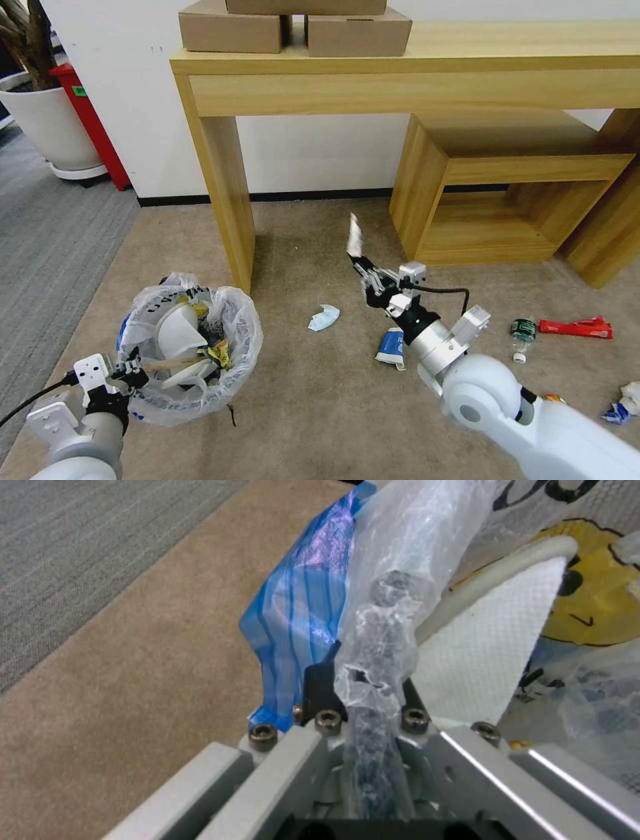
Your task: Pick up the trash bin and place the garbage on the floor into it.
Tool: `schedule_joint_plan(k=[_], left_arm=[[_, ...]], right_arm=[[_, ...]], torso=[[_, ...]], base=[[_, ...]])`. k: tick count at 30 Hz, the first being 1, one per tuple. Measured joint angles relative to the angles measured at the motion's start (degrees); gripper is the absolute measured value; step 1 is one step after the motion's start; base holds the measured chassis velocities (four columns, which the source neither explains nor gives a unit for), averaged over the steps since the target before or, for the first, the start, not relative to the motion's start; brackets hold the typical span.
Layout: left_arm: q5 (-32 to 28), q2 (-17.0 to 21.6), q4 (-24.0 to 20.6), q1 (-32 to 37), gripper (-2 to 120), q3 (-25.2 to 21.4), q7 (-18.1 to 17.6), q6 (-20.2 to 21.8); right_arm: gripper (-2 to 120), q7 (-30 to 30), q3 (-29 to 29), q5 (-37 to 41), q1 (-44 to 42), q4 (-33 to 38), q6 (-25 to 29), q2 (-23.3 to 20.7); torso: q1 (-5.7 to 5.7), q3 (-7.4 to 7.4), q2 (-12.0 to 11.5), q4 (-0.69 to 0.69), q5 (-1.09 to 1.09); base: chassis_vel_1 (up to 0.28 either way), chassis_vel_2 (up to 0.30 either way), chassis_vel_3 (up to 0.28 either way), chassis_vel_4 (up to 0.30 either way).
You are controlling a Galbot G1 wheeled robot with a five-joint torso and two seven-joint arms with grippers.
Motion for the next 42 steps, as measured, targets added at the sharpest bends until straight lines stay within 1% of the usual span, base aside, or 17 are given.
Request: schedule_joint_plan(k=[2,3,6,7,9,10,11,12,15,16,19,23,26,31,35,39,42], left_arm=[[0.0,0.0,-0.1,-0.1,0,0.0,0.0,0.3],[0.0,0.0,-0.1,-0.1,0,0.0,0.0,0.3],[0.1,-0.3,-0.5,0.0,0,0.1,-0.1,0.5],[0.1,-0.3,-0.5,0.0,0,0.1,-0.1,0.5],[0.2,-0.4,-0.9,0.3,0,-0.1,-0.1,0.6],[0.2,-0.5,-1.0,0.4,0,-0.1,-0.1,0.6],[0.3,-0.6,-1.2,0.4,0,-0.2,-0.1,0.6],[0.3,-0.6,-1.2,0.4,0,-0.2,-0.1,0.6],[0.4,-1.1,-1.5,0.5,0,-0.3,-0.1,0.6],[0.4,-1.1,-1.5,0.5,0,-0.3,-0.1,0.6],[0.4,-1.6,-1.9,0.5,0,-0.4,-0.1,0.6],[0.4,-1.9,-2.2,0.6,0,-0.5,-0.1,0.6],[0.4,-2.4,-2.8,0.9,0,-0.7,-0.1,0.6],[0.5,-2.7,-3.2,1.3,0,-0.8,-0.1,0.6],[0.6,-2.9,-3.7,1.8,0,-0.9,-0.1,0.5],[0.7,-2.9,-3.8,2.1,0,-0.9,0.0,0.5],[0.7,-2.9,-3.8,2.1,0,-0.9,0.0,0.5]], right_arm=[[0,-2.6,-4.9,2.6,5.3,0.4,1.6,-1.0],[0,-2.6,-4.9,2.6,5.3,0.4,1.6,-1.0],[0,-3.5,-12.4,5.6,12.6,0.5,2.0,-0.7],[0,-3.5,-12.4,5.6,12.6,0.5,2.0,-0.7],[0,-1.5,-19.9,7.7,18.4,0.9,1.2,0.7],[0,0.5,-24.4,9.1,21.9,1.2,0.1,1.9],[0,1.9,-27.5,9.9,24.7,1.4,-0.9,2.8],[0,1.9,-27.5,9.9,24.7,1.4,-0.9,2.8],[0,7.9,-37.4,11.8,34.5,1.7,-4.2,6.2],[0,7.9,-37.4,11.8,34.5,1.7,-4.2,6.2],[0,12.7,-45.3,13.0,40.4,1.0,-6.6,9.9],[0,14.2,-47.6,13.9,42.3,0.1,-7.5,11.8],[0,15.6,-49.8,14.3,43.9,-2.8,-8.4,15.1],[0,17.5,-50.7,14.0,44.1,-5.2,-9.5,17.3],[0,18.2,-52.4,13.1,44.1,-9.4,-9.8,20.3],[0,18.6,-52.9,12.9,43.9,-11.1,-10.2,22.2],[0,18.9,-53.0,12.9,43.9,-11.3,-10.3,22.7]], torso=[[0.0,0.0,0.0,0.0,0.0],[0.0,0.0,0.0,0.0,0.0],[0.0,0.0,0.0,0.0,0.0],[0.0,0.0,0.0,0.0,0.0],[0.0,0.0,0.0,0.0,0.0],[0.0,0.0,0.0,0.0,0.01],[0.0,0.0,0.0,0.0,0.0],[0.0,0.0,0.0,0.0,0.0],[0.0,0.0,0.0,0.01,-0.01],[0.0,0.0,0.0,0.01,-0.01],[0.0,0.0,0.0,0.0,-0.01],[0.0,0.0,0.0,0.0,-0.01],[0.0,0.0,0.0,0.0,-0.01],[0.0,0.0,0.0,0.0,0.0],[0.0,0.0,0.0,0.0,0.0],[0.0,0.0,0.0,0.0,0.0],[0.0,0.0,0.0,0.0,0.0]], base=[[0.0,0.0,0.0,0.0],[0.0,0.0,0.0,0.0],[0.0,0.0,0.0,0.0],[0.0,0.0,0.0,0.0],[0.0,0.0,0.0,0.0],[0.0,0.0,0.0,0.0],[0.0,0.0,0.0,0.0],[0.0,0.0,0.0,0.0],[0.0,0.0,0.0,0.0],[0.0,0.0,0.0,0.0],[0.0,0.0,0.0,0.0],[0.0,0.0,0.0,0.0],[0.0,0.0,0.0,0.0],[0.0,0.0,0.0,0.0],[0.0,0.0,0.0,0.0],[0.0,0.0,0.0,0.0],[0.0,0.0,0.0,0.0]])
